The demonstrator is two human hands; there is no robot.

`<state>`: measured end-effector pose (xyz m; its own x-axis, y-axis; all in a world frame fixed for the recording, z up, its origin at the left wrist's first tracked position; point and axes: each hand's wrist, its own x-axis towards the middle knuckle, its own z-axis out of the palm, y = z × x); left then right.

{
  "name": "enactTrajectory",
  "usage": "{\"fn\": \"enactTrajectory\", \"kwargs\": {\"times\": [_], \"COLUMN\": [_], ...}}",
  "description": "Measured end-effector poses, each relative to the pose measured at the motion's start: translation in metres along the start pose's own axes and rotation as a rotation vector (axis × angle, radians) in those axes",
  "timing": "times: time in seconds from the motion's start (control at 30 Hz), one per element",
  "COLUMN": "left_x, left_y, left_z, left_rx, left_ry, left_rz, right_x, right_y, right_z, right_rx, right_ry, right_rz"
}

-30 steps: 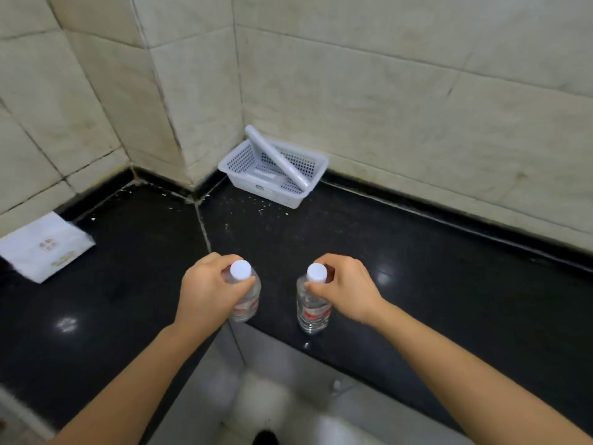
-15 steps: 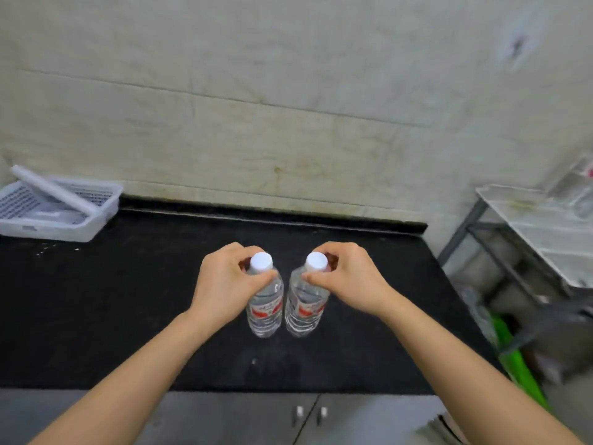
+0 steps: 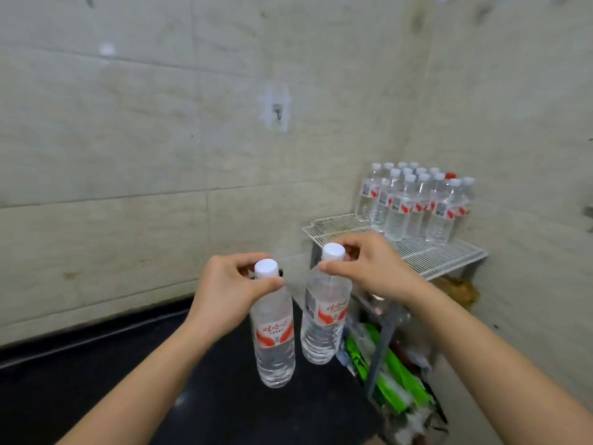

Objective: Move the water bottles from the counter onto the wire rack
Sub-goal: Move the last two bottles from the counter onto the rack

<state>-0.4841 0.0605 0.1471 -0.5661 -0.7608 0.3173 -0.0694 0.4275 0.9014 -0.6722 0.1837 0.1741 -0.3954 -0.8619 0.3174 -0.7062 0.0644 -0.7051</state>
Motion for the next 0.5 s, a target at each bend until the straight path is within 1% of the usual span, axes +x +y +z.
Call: {"fn": "enactTrajectory", "kwargs": {"times": [0.2, 0.3, 0.5], "left_x": [0.081, 0.125, 0.193], "left_y": [0.039, 0.064, 0.096], "left_z": [0.085, 0.126, 0.211], "left_rx": [-0.107, -0.161, -0.128], "left_ry": [-0.043, -0.052, -0.078], "left_rz": [0.094, 0.111, 0.176], "right_x": [0.043, 0.063, 0.102], "right_y": [0.053, 0.078, 0.136], "right_z": [-0.095, -0.140, -0.215], "right_rx": [-0.044, -0.056, -0.057], "right_ry": [0.030, 0.114, 0.251], "right_rz": [0.021, 0.027, -0.011]}}
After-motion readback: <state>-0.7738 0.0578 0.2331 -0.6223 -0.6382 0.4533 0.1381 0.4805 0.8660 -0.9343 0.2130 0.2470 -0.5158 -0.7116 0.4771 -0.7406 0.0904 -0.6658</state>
